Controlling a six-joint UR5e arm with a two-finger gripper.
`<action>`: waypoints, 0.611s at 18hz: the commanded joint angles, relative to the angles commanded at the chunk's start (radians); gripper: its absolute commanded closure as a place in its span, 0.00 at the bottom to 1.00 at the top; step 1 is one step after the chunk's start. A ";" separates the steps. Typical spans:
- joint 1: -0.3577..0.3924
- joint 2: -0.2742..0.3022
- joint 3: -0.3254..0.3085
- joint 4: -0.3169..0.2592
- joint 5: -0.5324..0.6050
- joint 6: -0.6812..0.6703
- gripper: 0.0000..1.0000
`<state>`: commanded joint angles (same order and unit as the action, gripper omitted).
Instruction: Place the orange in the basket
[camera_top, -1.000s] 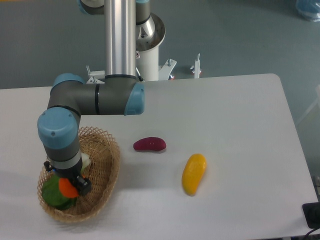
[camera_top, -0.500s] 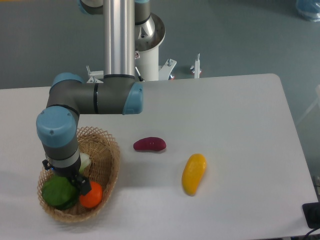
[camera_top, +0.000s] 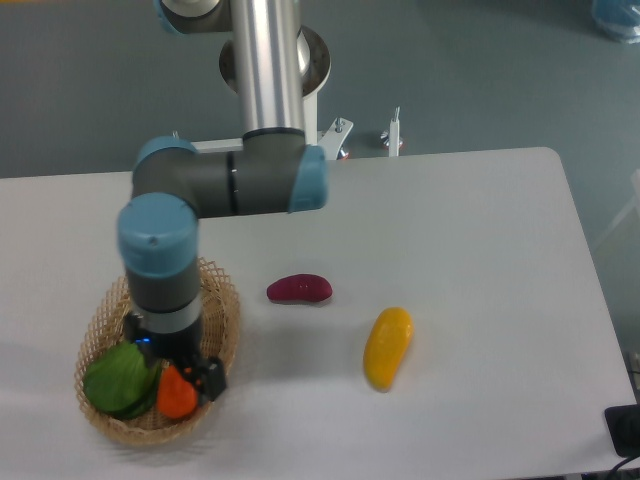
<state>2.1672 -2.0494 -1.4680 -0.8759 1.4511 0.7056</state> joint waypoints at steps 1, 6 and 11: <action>0.023 0.006 -0.003 -0.002 0.000 0.005 0.00; 0.158 0.020 -0.003 -0.003 0.006 0.028 0.00; 0.285 0.032 -0.014 -0.046 0.061 0.231 0.00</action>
<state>2.4526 -2.0172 -1.4818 -0.9218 1.5123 0.9368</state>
